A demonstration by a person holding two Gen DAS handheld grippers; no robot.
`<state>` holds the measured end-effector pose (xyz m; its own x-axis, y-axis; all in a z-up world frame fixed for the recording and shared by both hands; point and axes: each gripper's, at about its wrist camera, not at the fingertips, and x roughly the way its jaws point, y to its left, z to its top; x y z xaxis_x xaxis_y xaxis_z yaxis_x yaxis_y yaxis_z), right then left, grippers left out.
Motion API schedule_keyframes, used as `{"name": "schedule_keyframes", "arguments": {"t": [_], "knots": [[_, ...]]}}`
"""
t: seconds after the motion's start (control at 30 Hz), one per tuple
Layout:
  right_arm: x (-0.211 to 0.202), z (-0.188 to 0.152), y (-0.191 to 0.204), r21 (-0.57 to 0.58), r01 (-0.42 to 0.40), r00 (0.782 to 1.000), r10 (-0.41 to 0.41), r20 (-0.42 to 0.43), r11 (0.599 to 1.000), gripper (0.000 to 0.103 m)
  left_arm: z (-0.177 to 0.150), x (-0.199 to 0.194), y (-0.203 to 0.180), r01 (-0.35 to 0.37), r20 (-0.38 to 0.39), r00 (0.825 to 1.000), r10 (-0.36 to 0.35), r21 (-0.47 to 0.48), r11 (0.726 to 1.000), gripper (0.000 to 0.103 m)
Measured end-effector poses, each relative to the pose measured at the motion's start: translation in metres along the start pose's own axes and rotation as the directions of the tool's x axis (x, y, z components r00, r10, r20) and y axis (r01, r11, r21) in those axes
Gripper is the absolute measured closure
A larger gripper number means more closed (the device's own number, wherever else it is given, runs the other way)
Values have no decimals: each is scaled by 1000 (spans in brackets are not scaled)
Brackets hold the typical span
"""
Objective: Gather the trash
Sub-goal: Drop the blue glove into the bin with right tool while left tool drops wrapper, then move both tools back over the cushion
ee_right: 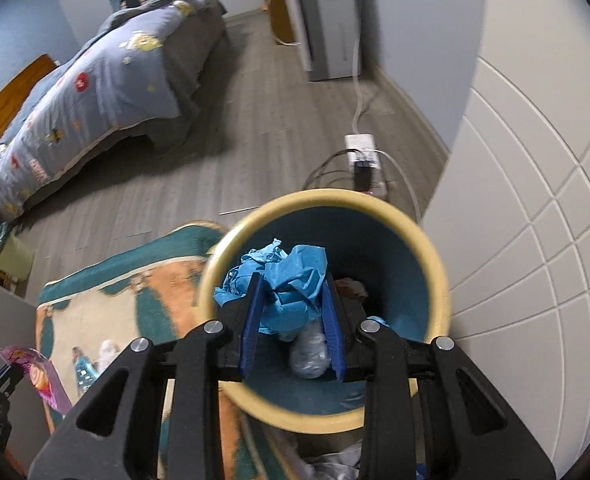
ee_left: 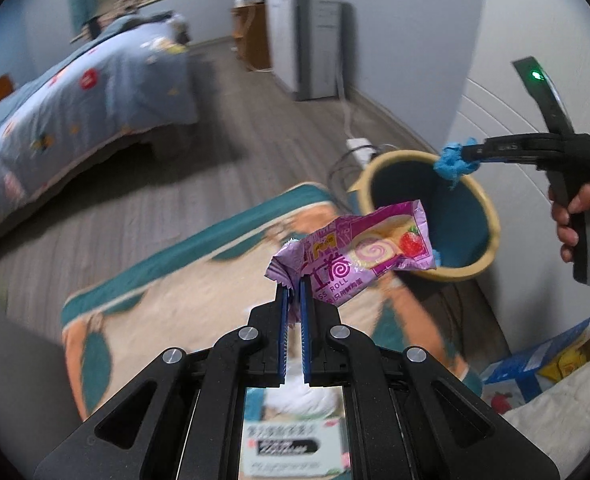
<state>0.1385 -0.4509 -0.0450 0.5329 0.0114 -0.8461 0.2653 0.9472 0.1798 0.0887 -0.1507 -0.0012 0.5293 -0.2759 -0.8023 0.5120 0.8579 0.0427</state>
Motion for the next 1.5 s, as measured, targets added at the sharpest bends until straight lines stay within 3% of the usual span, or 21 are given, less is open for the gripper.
{"name": "schedule_keyframes", "arguments": {"t": [0.37, 0.6, 0.87, 0.9, 0.93, 0.97, 1.03, 1.1, 1.17, 1.37, 1.5], "knots": [[23, -12, -29, 46, 43, 998, -41, -45, 998, 75, 29, 56, -87, 132, -84, 989, -124, 111, 985, 97], [29, -15, -32, 51, 50, 997, -47, -61, 997, 75, 29, 110, -106, 148, -187, 973, -132, 79, 986, 97], [34, -15, -29, 47, 68, 996, -65, -62, 997, 73, 37, 135, -118, 138, -221, 968, -119, 71, 988, 95], [33, -14, -29, 44, 65, 996, -62, -57, 997, 73, 39, 134, -118, 139, -211, 970, -124, 60, 988, 91], [32, -14, -27, 40, 61, 997, -59, -50, 997, 71, 40, 132, -118, 154, -197, 970, -142, 47, 987, 81], [32, -13, -26, 35, 58, 997, -56, -44, 998, 65, 40, 130, -118, 163, -183, 971, -153, 41, 986, 64], [29, -12, -25, 30, 53, 998, -53, -27, 998, 54, 40, 124, -118, 160, -146, 978, -151, 55, 986, 46], [26, -11, -25, 30, 58, 998, -58, -12, 998, 40, 40, 118, -120, 149, -117, 983, -138, 83, 985, 36], [24, -10, -24, 30, 64, 998, -64, 6, 997, 27, 39, 112, -119, 119, -94, 989, -110, 97, 988, 11], [17, -10, -12, -13, 74, 997, -73, 26, 997, 6, 21, 87, -98, 109, -34, 994, -107, 70, 992, 7], [12, -12, 0, -53, 55, 998, -53, 27, 997, 6, 11, 70, -72, 67, -9, 998, -67, 32, 997, 7]]}}
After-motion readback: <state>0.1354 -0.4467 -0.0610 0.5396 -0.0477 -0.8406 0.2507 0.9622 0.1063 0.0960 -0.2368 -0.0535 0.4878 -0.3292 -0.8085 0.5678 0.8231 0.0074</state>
